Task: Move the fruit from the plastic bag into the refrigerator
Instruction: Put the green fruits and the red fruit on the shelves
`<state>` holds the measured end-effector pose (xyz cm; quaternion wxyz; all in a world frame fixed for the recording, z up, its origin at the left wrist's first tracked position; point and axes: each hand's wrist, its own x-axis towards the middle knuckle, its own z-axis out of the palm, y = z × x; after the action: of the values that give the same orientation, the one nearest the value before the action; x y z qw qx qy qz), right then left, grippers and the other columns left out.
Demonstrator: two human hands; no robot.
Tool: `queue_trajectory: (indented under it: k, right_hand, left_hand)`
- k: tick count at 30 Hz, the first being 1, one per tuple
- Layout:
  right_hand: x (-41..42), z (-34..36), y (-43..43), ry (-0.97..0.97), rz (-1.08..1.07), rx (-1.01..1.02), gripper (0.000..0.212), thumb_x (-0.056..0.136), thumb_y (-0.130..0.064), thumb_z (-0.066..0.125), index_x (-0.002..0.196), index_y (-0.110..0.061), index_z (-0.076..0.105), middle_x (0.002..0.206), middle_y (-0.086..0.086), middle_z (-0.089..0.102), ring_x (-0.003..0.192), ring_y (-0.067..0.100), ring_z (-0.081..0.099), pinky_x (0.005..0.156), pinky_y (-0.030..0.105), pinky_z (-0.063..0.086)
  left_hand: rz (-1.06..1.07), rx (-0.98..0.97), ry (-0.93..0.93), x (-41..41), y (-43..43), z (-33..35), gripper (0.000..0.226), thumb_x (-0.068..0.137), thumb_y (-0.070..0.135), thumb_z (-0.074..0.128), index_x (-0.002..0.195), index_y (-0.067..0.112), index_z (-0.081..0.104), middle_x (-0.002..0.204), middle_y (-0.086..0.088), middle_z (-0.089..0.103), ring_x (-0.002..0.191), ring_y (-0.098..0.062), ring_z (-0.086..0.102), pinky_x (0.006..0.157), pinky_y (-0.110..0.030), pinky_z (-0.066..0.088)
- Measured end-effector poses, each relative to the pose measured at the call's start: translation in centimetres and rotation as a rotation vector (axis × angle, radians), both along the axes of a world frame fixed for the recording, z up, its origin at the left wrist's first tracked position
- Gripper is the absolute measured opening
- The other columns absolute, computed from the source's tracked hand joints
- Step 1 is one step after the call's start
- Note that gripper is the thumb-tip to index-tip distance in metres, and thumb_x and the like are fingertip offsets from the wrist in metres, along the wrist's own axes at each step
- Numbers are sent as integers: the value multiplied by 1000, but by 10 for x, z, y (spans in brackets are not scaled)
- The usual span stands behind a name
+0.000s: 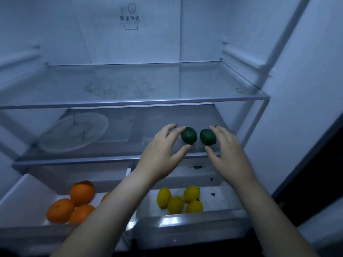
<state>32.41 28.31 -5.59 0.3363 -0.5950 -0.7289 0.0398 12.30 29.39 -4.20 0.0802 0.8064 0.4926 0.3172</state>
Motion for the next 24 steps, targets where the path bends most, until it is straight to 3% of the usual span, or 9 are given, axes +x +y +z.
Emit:
queue_trajectory:
  k: [7, 13, 21, 24]
  right_hand:
    - [-12, 1, -52, 26, 128, 70, 48, 93, -28, 56, 138, -19, 43, 141, -2, 45, 132, 15, 36, 105, 21, 23]
    - [-32, -18, -96, 42, 281, 32, 50, 89, -40, 46, 135, -20, 46, 137, -5, 47, 129, 13, 39, 104, 22, 28]
    - [-122, -18, -139, 48, 612, 39, 44, 90, -30, 54, 131, -14, 49, 132, 0, 52, 126, 18, 44, 106, 23, 28]
    - [-166, -15, -157, 50, 737, 40, 44, 89, -31, 54, 129, -12, 51, 129, 3, 55, 122, 20, 47, 103, 19, 27]
  left_hand:
    - [148, 110, 96, -13, -66, 9, 56, 90, 57, 34, 134, 25, 49, 137, 4, 47, 127, -10, 39, 98, -26, 35]
    - [316, 140, 121, -33, -136, -4, 51, 88, 52, 40, 123, 20, 59, 127, 0, 56, 119, -16, 49, 93, -32, 42]
    - [600, 58, 205, -108, -236, -12, 51, 88, 53, 39, 124, 21, 58, 126, 1, 56, 117, -19, 51, 94, -36, 43]
    - [737, 34, 241, -141, -277, -10, 53, 87, 54, 37, 126, 24, 56, 127, 3, 55, 118, -17, 49, 94, -31, 37]
